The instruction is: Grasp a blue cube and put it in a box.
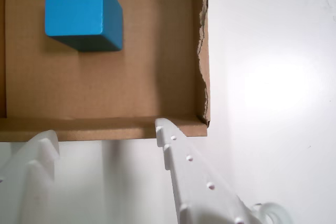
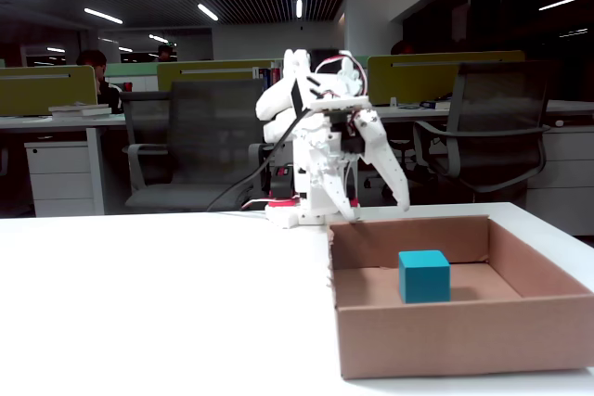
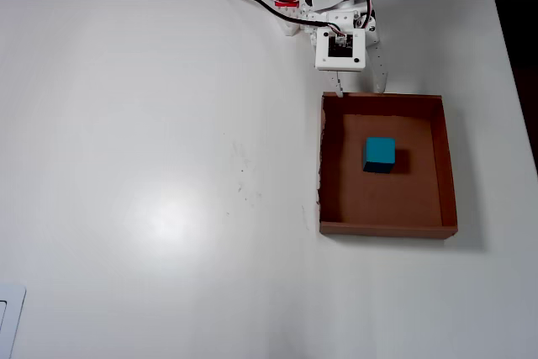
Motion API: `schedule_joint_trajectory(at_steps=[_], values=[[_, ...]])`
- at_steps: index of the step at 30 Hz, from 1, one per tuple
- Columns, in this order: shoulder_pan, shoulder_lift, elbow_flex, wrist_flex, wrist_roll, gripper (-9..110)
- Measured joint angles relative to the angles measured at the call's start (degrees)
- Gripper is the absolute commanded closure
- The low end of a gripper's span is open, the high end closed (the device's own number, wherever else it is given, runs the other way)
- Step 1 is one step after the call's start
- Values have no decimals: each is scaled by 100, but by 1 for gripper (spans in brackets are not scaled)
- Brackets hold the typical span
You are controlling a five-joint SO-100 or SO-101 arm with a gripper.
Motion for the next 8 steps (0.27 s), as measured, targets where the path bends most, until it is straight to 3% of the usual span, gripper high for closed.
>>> schedule_joint_trajectory(at_steps=[8], values=[[0, 0, 0, 26, 0, 78]])
